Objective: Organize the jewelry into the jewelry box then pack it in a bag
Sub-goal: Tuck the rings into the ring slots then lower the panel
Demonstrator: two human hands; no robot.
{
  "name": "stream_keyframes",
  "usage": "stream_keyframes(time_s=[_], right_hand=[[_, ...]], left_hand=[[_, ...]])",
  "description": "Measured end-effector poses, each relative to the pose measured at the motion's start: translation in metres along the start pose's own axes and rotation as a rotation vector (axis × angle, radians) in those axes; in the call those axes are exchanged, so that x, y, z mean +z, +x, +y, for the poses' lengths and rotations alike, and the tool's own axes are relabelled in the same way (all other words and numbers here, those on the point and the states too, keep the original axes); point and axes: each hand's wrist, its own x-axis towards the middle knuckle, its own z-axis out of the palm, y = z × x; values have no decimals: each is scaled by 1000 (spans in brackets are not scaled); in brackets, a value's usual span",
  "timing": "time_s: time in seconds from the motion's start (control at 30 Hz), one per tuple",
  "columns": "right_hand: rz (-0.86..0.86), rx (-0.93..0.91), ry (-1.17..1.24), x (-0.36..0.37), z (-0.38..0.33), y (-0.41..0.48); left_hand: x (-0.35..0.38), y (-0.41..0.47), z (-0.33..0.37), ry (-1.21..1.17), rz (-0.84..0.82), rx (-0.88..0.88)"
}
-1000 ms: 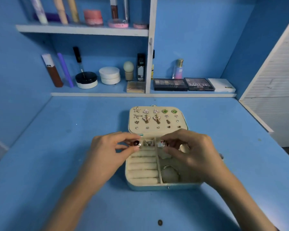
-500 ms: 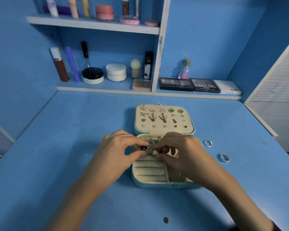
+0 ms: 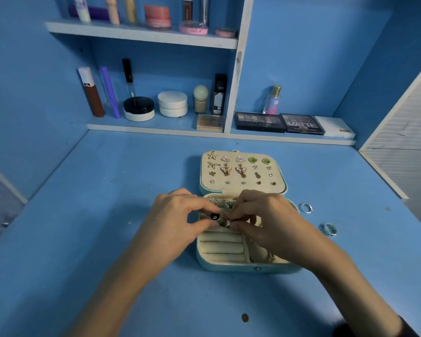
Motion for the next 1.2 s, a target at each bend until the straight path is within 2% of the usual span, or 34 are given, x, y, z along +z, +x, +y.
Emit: stream_keyframes(time_s=[0.13,0.33,0.43,0.6,1.2], right_hand=[[0,8,9,0,0,0],[-18,6,21,-1,0,1],[-20,6,25,-1,0,1],[-16,2,15,0,0,1],[-64,1,-27,-3,-5,4]], left_hand=[[-1,1,1,38,-56,-32],[-5,7,4,185,-147,99],[-7,10,6,258,-246,100],[-10,11,6,269,-300,75],[-10,14,10,447,-314,118]])
